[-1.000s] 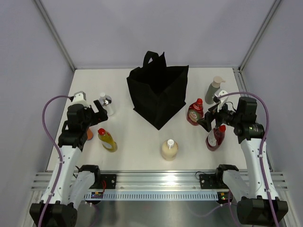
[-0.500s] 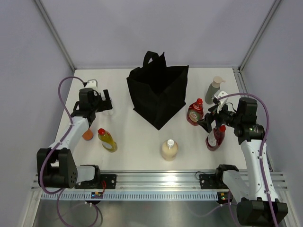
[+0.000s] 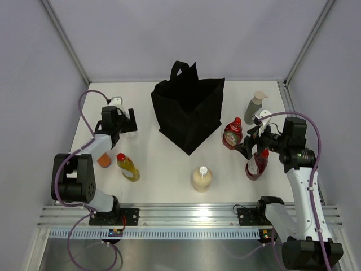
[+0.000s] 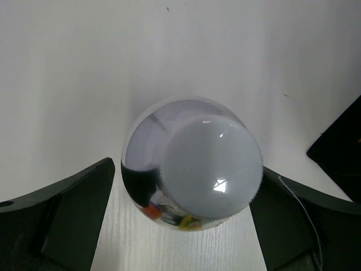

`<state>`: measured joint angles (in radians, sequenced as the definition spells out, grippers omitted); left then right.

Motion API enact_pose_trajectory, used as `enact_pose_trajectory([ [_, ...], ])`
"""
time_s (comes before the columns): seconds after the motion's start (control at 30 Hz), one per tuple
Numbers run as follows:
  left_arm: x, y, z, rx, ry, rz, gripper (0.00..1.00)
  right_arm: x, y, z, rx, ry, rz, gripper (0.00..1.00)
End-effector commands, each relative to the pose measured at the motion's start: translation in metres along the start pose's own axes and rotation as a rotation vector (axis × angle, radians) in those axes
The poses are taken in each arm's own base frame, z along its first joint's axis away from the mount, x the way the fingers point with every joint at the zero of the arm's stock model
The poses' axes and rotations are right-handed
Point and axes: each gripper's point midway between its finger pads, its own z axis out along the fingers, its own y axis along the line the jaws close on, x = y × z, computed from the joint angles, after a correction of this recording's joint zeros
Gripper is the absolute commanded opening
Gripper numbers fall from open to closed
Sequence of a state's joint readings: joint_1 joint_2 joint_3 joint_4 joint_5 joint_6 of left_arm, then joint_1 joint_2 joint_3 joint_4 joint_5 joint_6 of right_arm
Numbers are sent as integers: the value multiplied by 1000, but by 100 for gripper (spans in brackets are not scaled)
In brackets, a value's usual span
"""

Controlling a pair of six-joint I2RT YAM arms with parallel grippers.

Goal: Place the personal care products into the canvas bag

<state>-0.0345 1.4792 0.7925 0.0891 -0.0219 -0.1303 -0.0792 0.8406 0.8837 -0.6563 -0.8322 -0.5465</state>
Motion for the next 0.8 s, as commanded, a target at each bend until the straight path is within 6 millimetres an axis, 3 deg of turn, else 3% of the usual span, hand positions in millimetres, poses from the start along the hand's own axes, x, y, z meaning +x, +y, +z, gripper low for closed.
enact_pose_trajectory([
  [0.0, -40, 0, 7, -17, -113, 18, 98, -5, 5, -2, -20, -22, -27, 100],
  [0.2, -39, 4, 14, -37, -90, 42, 87, -3, 2, -1, -11, -14, -28, 99],
  [0.33, -41, 0, 17, -19, -91, 51, 63, -1, 1, 0, -9, -11, -29, 99],
  [0.37, -43, -1, 17, -14, -95, 49, 50, -1, 1, 0, -7, -10, -29, 99],
  [0.5, -52, -5, 12, 8, -120, 52, 15, 0, -1, 0, 3, -6, -32, 99],
  [0.57, -66, -10, 1, 28, -161, 51, 1, 1, -2, 0, 7, -4, -31, 99],
  [0.63, -84, -15, -13, 45, -208, 26, 0, 1, -1, 0, 6, -3, -31, 99],
  [0.67, -100, -22, -30, 62, -262, 20, 0, 1, -2, 0, 9, -4, -33, 99],
  [0.73, -115, -41, -51, 108, -313, 26, 0, 2, -2, 0, 7, -2, -29, 100],
  [0.77, -130, -49, -72, 125, -371, 27, 0, 2, -2, 0, 8, -2, -30, 100],
])
